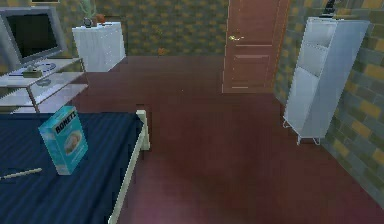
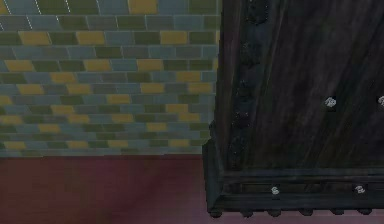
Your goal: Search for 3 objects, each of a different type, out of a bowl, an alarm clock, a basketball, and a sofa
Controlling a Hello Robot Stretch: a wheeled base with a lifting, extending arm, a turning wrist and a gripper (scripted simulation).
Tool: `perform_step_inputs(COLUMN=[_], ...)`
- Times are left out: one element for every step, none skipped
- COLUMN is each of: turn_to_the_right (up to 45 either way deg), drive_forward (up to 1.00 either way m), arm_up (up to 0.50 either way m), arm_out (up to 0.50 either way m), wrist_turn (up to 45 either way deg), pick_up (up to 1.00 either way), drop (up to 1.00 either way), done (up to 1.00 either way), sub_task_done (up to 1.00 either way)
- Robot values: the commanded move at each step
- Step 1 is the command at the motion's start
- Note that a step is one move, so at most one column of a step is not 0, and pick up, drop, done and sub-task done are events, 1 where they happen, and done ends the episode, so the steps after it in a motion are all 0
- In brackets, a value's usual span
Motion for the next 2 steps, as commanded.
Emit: perform_step_inputs(turn_to_the_right=[0.0, 6.0], drive_forward=[0.25, 0.0], arm_up=[0.0, 0.0], arm_out=[0.0, 0.0], wrist_turn=[0.0, 0.0], pick_up=[0.0, 0.0], drop=[0.0, 0.0], done=[0.0, 0.0], sub_task_done=[0.0, 0.0])
